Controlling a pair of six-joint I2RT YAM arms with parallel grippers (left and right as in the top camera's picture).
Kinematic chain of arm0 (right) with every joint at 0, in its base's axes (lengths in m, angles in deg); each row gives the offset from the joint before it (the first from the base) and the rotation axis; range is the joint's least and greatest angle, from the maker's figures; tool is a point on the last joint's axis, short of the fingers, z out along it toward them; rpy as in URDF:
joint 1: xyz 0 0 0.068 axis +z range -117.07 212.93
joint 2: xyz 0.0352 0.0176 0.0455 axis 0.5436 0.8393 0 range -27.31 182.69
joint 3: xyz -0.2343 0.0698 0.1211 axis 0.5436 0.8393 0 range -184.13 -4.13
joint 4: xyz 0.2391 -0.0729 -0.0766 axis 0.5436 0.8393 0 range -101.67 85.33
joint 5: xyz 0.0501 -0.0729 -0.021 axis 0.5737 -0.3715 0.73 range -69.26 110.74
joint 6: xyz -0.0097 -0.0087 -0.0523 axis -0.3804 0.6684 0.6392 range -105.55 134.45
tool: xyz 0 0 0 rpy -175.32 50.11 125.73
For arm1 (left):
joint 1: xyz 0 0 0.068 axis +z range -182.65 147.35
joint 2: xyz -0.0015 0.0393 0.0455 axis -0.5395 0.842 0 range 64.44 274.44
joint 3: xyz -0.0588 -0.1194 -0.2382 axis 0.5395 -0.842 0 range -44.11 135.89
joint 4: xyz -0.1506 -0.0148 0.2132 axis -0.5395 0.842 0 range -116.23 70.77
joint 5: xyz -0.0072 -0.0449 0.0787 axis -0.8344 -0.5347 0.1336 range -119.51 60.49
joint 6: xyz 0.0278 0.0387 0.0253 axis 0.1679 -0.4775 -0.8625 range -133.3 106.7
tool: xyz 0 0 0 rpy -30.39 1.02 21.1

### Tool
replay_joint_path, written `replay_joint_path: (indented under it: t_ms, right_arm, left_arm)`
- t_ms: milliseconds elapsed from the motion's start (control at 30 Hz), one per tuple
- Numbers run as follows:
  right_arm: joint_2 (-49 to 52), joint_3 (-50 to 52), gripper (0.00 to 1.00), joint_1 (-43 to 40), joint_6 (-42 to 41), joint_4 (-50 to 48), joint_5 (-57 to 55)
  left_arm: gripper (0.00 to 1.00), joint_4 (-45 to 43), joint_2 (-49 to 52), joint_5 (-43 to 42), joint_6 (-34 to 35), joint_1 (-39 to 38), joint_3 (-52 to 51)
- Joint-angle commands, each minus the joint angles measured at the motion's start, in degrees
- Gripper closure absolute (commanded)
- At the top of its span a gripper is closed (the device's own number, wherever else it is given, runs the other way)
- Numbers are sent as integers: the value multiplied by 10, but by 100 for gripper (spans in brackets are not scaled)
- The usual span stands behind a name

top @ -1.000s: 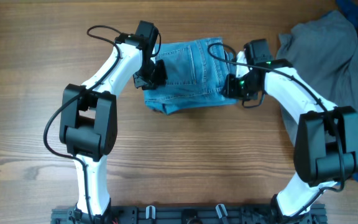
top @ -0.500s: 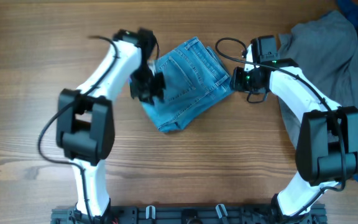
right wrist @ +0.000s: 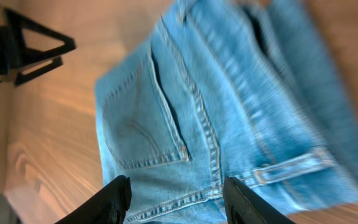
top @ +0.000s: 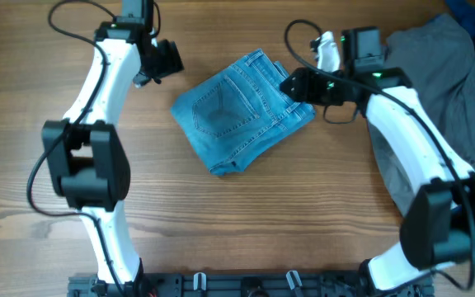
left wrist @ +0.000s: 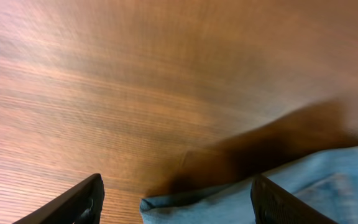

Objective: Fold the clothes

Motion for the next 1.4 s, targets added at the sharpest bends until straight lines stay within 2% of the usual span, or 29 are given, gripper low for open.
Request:
replay_joint_path:
  t_ms: [0, 133, 233, 300, 400, 467, 600, 700, 767, 800, 867, 900, 1033, 1100, 1367]
  right_arm:
    - [74, -1, 47, 23, -20, 8, 28]
    - [127, -1, 46, 35, -12, 27, 20]
    - [151, -1, 44, 31, -40, 52, -81]
    - [150, -1, 41, 25, -42, 49, -156]
    - [150, -2, 34, 7, -39, 0, -252]
    - [149, -4, 34, -7, -29, -17, -241]
    - [137, -27, 34, -25, 6, 15, -177]
    - [97, -33, 32, -31, 18, 36, -181]
    - [56, -33, 31, -33, 20, 47, -181]
    - [36, -33, 30, -33, 21, 53, -181]
    - [5, -33, 29, -33, 21, 69, -181]
    - [-6, -33, 28, -33, 19, 80, -181]
    - [-11, -33, 28, -33, 18, 122, -181]
    - [-12, -33, 28, -33, 18, 140, -181]
    - [-11, -33, 28, -33, 14, 176, -181]
  left_arm:
    - [23, 34, 54, -27, -7, -2, 0]
    - [28, 96, 83, -27, -6, -2, 0]
    - [41, 179, 98, -68, -7, -7, 0]
    - [45, 241, 99, -110, -7, -16, 0]
    - [36, 335, 99, -130, -14, -50, -1]
    - [36, 364, 98, -127, -37, -72, 0]
    - [38, 368, 75, -117, -37, -82, 3]
    - [34, 338, 41, -80, -37, -63, 17]
    - [29, 290, 18, -85, -58, -44, 29]
    - [24, 258, 7, -100, -81, -35, 32]
    - [3, 181, -5, -171, -137, -18, 32]
    - [0, 145, -5, -210, -158, -13, 32]
    - [0, 38, 17, -290, -210, -14, 27]
    - [0, 14, 34, -298, -230, -19, 27]
    - [0, -71, 136, -407, -231, -33, 27]
